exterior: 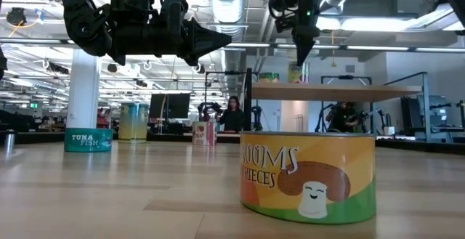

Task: Pick and place cans onto a shelf
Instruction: Put the canned spaghetti sauce on the shelf

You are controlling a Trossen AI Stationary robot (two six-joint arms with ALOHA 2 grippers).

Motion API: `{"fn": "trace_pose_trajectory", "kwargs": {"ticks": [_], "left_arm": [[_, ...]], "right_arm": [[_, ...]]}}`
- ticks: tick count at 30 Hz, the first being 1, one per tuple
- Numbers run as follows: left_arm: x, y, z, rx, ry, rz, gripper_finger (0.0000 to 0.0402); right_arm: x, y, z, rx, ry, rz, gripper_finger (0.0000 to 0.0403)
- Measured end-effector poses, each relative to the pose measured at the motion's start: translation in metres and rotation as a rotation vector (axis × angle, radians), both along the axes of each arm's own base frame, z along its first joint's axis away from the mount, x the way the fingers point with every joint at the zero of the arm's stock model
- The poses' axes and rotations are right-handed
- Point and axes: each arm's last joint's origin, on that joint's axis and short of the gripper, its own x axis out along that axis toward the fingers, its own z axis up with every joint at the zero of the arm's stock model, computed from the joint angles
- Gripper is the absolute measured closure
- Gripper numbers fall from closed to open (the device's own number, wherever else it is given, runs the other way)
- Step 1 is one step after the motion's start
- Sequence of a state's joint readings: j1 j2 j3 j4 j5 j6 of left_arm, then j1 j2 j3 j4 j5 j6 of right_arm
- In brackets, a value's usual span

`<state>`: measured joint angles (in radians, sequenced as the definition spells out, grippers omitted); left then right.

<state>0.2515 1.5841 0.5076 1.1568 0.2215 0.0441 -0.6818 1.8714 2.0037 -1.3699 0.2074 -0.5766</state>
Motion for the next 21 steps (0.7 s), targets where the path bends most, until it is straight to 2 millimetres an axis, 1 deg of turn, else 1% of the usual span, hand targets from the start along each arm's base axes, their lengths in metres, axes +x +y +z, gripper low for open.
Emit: {"fn": "trace_pose_trajectory", "kwargs": {"ticks": [3,6,12,21], "left_arm": [[0.0000,0.0000,0.0000,0.000,0.000,0.000,0.0401],[0.0000,0.0000,0.0000,0.000,0.000,0.000,0.0401],[0.0000,-0.0001,0.0000,-0.005,0.000,-0.001,0.0401],[0.0000,-0.0001,-0.0001,-0.006,0.000,-0.001,0.0401]], "right_arm": [[0.0026,-0.0030,-0.0055,0.007,0.020,0.008,0.0377],[-0.0010,-0.0054,-0.0054,0.013,0.032,0.007,0.0372],[-0.0011,-0.0036,-0.0052,0.017,0.038,0.009,0.0366],[-0.0013,-0.0038,-0.0051,-0.001,0.051,-0.003,0.0317]]}}
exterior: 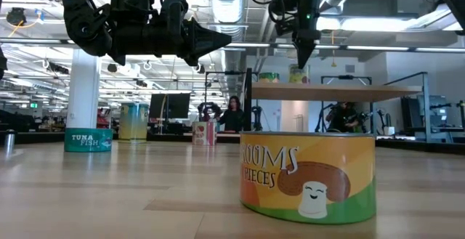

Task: Pick and place cans onto a shelf
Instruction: Put the canned spaghetti sauce on the shelf, then put the canned carrots on the shelf

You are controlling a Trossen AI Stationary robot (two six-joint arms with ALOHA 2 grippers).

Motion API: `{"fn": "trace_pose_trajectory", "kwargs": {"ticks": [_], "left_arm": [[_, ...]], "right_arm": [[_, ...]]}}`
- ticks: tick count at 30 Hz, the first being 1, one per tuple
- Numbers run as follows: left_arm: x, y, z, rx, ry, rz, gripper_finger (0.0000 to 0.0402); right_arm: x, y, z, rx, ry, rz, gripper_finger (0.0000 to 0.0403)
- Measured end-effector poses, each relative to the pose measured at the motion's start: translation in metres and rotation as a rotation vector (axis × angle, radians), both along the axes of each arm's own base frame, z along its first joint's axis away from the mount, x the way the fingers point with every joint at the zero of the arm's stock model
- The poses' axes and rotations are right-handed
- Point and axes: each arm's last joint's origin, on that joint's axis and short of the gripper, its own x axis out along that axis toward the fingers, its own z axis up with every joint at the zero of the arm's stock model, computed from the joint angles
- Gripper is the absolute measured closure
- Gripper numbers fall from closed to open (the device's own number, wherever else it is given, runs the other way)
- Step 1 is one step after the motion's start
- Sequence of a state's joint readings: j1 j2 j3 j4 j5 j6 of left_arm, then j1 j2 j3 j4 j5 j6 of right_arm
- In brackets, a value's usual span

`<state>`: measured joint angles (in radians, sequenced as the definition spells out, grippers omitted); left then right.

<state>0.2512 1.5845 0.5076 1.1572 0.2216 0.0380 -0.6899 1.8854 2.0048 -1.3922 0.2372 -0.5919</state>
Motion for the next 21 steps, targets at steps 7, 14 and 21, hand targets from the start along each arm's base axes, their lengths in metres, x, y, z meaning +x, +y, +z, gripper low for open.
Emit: {"fn": "trace_pose_trajectory", "kwargs": {"ticks": [7,14,21], "left_arm": [[0.000,0.000,0.000,0.000,0.000,0.001,0.0401],[0.000,0.000,0.000,0.002,0.001,0.000,0.0401],[0.000,0.001,-0.002,0.010,0.023,0.003,0.0401]], "right_arm": [[-0.001,0.000,0.003,-0.021,0.014,-0.017,0.0297],[-0.001,0.013,0.030,-0.057,-0.034,-0.013,0.0297],[-0.023,0.049,0.069,-0.059,-0.296,0.021,0.0381]]}}
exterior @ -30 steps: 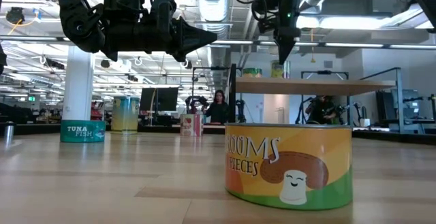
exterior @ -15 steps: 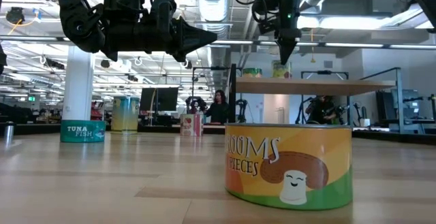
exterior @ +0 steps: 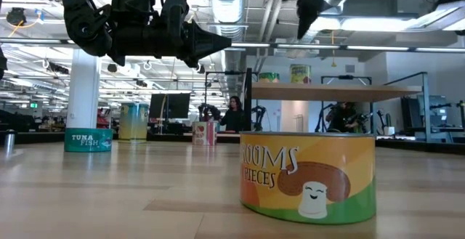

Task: Pick and place cans onto a shelf
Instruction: Put the canned carrots on the shelf

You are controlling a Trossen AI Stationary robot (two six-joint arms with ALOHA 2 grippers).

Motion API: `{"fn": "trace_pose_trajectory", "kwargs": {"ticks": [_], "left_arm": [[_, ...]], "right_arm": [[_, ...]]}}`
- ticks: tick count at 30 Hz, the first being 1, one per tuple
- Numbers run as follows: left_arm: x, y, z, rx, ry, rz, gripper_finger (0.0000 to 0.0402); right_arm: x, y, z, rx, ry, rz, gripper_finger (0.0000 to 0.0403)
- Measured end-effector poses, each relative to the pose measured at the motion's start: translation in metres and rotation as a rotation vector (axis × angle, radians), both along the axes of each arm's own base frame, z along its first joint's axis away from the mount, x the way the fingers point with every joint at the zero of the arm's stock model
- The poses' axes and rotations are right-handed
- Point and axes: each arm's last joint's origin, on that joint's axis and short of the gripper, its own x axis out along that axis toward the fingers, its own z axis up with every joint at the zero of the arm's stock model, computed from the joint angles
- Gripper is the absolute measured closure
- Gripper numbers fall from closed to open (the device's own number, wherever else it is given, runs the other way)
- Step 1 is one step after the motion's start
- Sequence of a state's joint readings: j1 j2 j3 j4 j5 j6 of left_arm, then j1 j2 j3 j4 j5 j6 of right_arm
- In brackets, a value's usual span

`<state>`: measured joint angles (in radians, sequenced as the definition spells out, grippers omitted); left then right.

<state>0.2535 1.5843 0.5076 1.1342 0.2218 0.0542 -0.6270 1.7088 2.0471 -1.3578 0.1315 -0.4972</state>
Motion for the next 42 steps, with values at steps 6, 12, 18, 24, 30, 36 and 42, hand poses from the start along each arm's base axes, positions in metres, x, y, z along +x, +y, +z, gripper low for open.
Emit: {"fn": "trace_pose_trajectory", "kwargs": {"ticks": [6,12,18,24,30,36,42], "left_arm": [[0.000,0.000,0.000,0.001,0.002,0.000,0.0401],[0.000,0.000,0.000,-0.007,0.001,-0.001,0.0401],[0.000,0.000,0.000,-0.008,0.002,-0.001,0.0401],[0.000,0.000,-0.003,0.011,0.027,0.000,0.0401],[0.000,0.000,-0.005,0.023,0.049,0.000,0.0401],[0.000,0.000,-0.005,0.021,0.055,0.002,0.0401],[0.004,0.008,0.002,-0.009,0.148,0.071,0.0401]], "right_arm": [[-0.026,0.041,0.007,-0.085,-0.264,0.056,0.0389],[-0.048,0.086,-0.023,-0.110,-0.506,0.130,0.0394],[-0.064,0.127,-0.073,-0.067,-0.714,0.204,0.0398],[-0.068,0.157,-0.124,-0.020,-0.864,0.294,0.0396],[-0.068,0.178,-0.162,-0.018,-0.901,0.341,0.0396],[-0.075,0.192,-0.202,0.016,-1.003,0.385,0.0396],[-0.093,0.193,-0.236,0.025,-1.160,0.378,0.0395]]}}
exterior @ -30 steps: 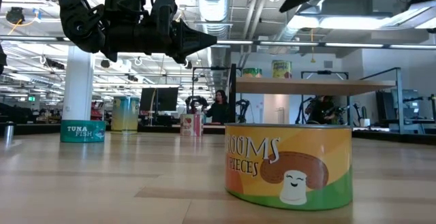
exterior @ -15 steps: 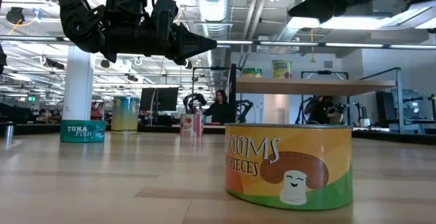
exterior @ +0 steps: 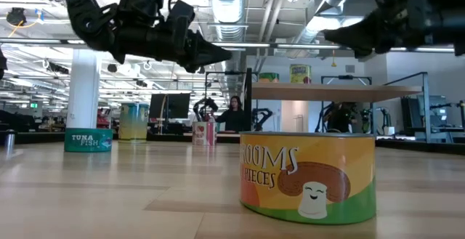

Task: Pick and place cans onto a shelf
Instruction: Put the canned carrots on the shelf

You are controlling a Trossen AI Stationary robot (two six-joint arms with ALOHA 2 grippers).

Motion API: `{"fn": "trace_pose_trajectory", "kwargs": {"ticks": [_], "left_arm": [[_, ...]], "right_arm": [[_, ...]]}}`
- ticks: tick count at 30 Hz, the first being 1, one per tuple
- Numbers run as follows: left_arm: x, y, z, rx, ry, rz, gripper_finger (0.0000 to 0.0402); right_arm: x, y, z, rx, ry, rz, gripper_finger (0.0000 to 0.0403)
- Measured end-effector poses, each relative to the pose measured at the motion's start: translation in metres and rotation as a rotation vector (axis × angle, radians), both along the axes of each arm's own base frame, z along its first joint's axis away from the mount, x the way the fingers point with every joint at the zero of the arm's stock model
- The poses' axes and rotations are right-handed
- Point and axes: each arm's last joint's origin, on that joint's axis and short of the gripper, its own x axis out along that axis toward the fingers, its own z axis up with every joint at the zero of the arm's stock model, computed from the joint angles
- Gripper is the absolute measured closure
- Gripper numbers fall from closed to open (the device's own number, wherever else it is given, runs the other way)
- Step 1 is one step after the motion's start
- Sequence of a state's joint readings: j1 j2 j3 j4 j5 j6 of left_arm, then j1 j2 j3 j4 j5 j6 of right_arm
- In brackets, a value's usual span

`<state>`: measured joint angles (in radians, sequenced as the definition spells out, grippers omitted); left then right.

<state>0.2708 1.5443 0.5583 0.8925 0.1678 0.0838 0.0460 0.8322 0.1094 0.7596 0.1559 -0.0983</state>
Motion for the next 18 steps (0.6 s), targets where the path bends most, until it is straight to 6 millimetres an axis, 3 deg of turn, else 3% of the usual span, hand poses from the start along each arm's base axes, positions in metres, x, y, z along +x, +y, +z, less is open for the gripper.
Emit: {"fn": "trace_pose_trajectory", "kwargs": {"ticks": [6,18], "left_arm": [[-0.008,0.006,0.022,-0.036,0.184,0.113,0.0401],[-0.065,0.020,0.079,-0.097,0.843,0.586,0.0401]], "right_arm": [[-0.013,-0.001,-0.019,0.029,-0.035,-0.001,0.0395],[-0.013,-0.001,-0.017,0.016,-0.051,-0.003,0.0395]]}}
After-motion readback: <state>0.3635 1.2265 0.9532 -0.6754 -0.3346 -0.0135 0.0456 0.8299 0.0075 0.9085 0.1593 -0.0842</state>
